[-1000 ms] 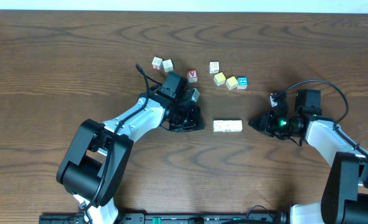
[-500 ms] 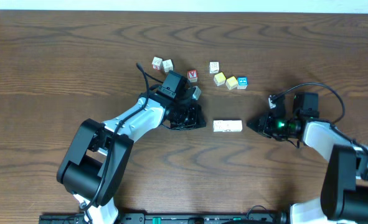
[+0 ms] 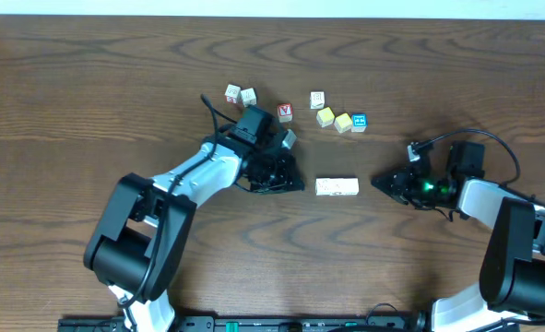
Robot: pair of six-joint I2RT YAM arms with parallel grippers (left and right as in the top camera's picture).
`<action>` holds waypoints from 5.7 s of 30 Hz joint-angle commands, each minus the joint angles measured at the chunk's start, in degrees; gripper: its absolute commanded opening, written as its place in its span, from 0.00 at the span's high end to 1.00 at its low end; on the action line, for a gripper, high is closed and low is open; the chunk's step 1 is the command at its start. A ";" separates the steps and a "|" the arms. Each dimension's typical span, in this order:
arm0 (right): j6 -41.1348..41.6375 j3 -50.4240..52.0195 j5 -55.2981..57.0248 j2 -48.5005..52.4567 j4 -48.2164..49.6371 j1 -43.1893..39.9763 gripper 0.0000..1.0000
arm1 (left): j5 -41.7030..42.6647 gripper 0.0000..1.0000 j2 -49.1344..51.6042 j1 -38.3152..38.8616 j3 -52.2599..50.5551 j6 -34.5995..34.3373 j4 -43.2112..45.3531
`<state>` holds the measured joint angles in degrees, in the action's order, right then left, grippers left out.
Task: Lift 3 blocks
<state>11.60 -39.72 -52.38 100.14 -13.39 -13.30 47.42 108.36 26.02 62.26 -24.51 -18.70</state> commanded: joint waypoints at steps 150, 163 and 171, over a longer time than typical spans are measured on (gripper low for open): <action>5.09 1.38 -13.00 8.90 8.72 4.90 0.99 | 16.22 0.93 12.96 -0.33 -0.33 -1.53 15.96; 9.42 1.38 -13.07 8.90 8.26 5.14 0.99 | 15.93 0.93 12.96 -0.33 -0.33 -2.14 14.23; 9.86 1.38 -13.05 8.90 8.26 5.16 0.99 | 13.55 0.93 12.96 -0.33 -0.33 -3.69 12.28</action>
<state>20.60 -38.54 -62.35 108.90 -4.93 -9.52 61.10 120.55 25.15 62.22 -27.35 -6.22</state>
